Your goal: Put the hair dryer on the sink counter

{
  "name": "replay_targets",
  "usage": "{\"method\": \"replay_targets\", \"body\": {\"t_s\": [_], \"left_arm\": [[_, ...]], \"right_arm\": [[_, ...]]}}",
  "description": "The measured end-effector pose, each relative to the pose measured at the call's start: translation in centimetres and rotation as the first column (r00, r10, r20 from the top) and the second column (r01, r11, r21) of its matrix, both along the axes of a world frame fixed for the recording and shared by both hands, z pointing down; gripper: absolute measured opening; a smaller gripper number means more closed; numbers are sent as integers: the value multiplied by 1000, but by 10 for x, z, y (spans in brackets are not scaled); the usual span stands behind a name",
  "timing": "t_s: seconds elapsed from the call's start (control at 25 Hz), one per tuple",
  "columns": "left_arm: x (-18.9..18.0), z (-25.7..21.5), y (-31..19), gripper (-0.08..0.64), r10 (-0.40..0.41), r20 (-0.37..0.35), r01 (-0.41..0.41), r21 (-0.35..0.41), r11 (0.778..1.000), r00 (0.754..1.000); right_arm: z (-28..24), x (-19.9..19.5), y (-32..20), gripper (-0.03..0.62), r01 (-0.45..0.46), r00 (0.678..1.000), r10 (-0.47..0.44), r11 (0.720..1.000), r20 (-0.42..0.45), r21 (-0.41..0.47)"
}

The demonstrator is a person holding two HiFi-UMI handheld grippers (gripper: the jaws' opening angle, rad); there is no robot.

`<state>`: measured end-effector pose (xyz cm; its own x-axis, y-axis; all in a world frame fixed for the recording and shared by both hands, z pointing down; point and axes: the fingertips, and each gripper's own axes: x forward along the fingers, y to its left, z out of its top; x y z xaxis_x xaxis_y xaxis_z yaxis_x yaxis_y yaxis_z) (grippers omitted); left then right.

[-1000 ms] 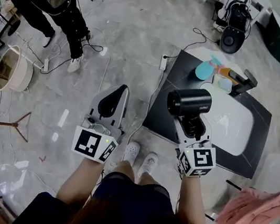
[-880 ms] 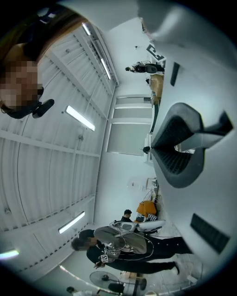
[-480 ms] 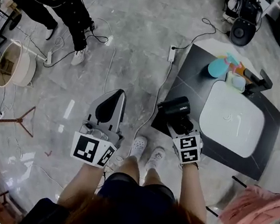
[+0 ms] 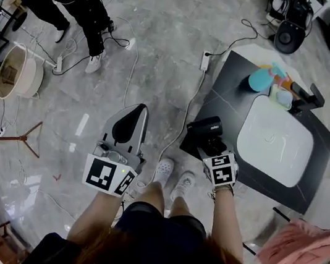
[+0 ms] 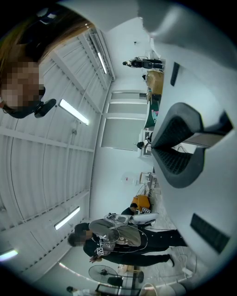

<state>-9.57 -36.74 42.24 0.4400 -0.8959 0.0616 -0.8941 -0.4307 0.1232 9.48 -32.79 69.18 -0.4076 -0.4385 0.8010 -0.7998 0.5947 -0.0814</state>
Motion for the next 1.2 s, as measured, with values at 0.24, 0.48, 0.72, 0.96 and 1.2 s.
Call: {"method": "replay_targets", "body": {"t_s": [0.24, 0.48, 0.72, 0.96, 1.2], "left_arm": [[4, -4, 2, 12, 6, 1, -6, 7, 1000, 1000], [13, -17, 3, 12, 15, -4, -15, 31, 999, 1000], [23, -42, 7, 12, 17, -11, -17, 75, 997, 1000], [30, -82, 9, 12, 8, -26, -5, 133, 991, 1000], [39, -127, 15, 12, -4, -8, 6, 204, 979, 1000]], "right_arm": [[-4, 2, 1, 321, -21, 1000, 21, 1000, 14, 6], [-41, 17, -7, 363, -81, 995, 78, 995, 62, 52], [-131, 49, -30, 17, -220, 972, 183, 932, 151, 287], [-253, 64, -41, 15, -319, 927, 163, 814, 337, 485], [-361, 71, -26, 15, -365, 906, 85, 655, 415, 662]]}}
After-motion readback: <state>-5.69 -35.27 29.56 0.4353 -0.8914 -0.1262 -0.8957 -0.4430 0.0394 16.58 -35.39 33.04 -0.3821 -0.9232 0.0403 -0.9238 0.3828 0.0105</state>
